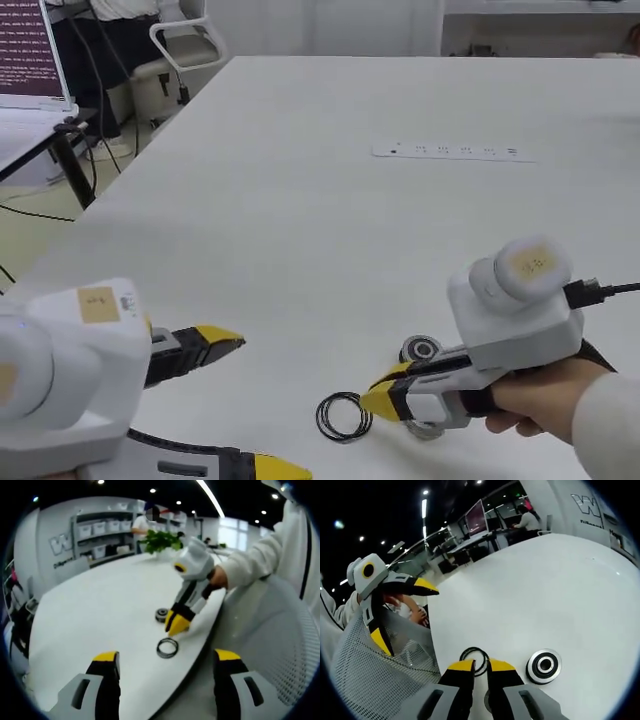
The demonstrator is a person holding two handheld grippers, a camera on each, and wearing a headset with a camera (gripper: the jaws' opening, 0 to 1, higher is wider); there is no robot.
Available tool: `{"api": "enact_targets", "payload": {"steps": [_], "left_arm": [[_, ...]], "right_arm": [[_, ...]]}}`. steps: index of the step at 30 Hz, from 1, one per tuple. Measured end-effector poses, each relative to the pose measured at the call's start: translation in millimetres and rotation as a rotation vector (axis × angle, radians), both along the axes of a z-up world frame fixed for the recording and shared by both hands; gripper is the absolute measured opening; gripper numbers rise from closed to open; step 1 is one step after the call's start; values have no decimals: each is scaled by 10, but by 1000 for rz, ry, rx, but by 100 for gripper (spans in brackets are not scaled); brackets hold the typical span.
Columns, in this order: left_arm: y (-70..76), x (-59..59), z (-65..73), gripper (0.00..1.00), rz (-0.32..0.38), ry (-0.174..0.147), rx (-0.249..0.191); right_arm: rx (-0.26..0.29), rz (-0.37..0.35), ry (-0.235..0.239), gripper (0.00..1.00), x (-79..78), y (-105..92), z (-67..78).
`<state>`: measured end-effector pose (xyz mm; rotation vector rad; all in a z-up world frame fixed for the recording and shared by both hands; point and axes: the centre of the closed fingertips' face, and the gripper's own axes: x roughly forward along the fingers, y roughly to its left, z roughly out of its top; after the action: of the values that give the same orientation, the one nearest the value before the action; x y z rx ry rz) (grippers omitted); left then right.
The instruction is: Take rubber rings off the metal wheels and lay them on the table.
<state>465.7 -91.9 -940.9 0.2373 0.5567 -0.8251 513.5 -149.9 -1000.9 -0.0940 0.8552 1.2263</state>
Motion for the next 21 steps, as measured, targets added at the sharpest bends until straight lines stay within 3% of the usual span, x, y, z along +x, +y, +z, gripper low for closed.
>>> {"api": "enact_targets", "payload": {"steps": [8,15,17,18,19,21], "left_arm": [[2,0,-4,78,-5,-3,10],[7,0,-6,78,-3,-8,20],[-17,3,37,78,-16,-28,16],[-50,10,105,78,-28,-53,-5],[-67,13,159,78,-29,-59,-30],[-43,38,184,80,-19,-52,-29]], "right_arm": [[43,-49,-44,7,156,-55,185],[110,-134,-84,7,366,-159,402],[121,-159,-85,7,418,-201,435],[125,-170,-87,7,441,-223,448],[127,-181,-89,7,466,-247,461],[138,-215,-95,7,535,-314,496]]}}
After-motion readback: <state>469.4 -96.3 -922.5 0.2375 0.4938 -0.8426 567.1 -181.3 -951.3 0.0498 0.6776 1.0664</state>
